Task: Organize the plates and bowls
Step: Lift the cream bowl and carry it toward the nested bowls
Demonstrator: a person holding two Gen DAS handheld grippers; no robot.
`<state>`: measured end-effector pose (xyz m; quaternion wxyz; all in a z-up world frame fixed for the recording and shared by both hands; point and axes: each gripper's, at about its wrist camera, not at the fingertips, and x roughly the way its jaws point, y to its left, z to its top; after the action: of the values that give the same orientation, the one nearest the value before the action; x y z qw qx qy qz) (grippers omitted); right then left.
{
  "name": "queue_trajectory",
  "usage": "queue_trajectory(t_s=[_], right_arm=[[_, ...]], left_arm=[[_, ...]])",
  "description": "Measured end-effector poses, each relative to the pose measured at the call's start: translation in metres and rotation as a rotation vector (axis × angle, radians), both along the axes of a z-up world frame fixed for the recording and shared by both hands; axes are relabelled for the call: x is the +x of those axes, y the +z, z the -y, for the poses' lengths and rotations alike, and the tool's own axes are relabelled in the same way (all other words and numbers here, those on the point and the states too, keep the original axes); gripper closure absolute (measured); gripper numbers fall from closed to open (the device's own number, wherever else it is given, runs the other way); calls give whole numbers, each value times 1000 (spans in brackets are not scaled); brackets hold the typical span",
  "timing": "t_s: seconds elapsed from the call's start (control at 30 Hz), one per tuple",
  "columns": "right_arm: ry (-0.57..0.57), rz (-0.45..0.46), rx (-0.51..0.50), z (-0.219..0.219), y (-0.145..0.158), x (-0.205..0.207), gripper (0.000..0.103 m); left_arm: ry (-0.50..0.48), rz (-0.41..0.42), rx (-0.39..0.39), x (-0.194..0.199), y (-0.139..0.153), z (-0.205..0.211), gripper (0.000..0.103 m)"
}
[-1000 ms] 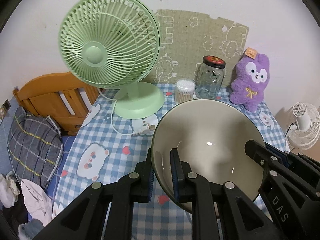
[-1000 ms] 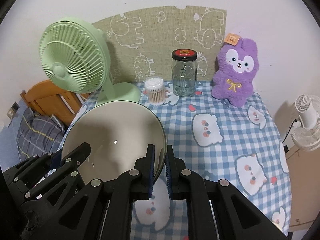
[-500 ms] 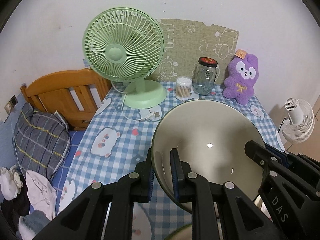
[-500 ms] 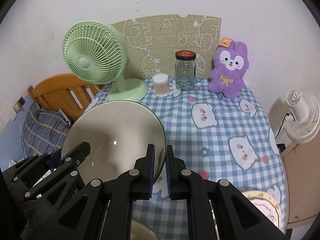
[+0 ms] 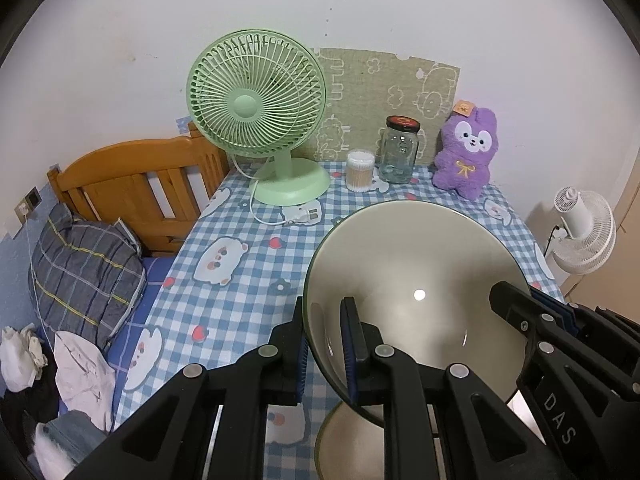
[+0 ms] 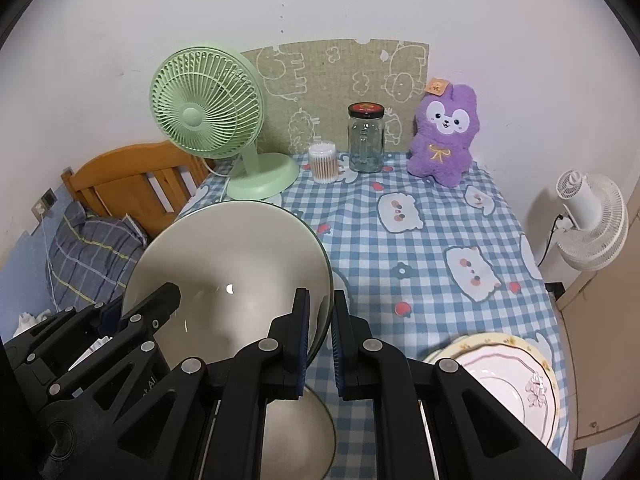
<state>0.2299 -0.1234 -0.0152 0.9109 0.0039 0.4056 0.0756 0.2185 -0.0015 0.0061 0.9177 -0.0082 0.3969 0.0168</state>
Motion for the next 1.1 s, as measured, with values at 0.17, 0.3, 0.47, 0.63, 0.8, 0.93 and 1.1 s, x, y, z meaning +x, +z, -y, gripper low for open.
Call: queue_trajectory(t_s=[0.17,0.3,0.47,0.63,0.8,0.93,1.1], right_arm=[[-6,10,5,2,-1,-18,91],[-5,11,5,1,-5,-30,91],[10,0,36,2,-10,-43,92],[-52,31,-83,-4,-33,-48,90],[-46,-12,-55,3,-47,-42,91],[2,-68,-47,0,-58,-42,92],[14,-87,-25,1,-65,-42,92]], left_arm=[[-4,13,3,-16,-1,0,90],[6,25,21,-30,-4,0,91],[-1,41,12,-41,-7,-2,97],[7,-75,-29,-25,-46,-5,99],[-1,-68,-20,-24,-60,2,103],[-29,-68,6,-24,-61,7,103],[-34,-68,7,-25,-64,6,103]])
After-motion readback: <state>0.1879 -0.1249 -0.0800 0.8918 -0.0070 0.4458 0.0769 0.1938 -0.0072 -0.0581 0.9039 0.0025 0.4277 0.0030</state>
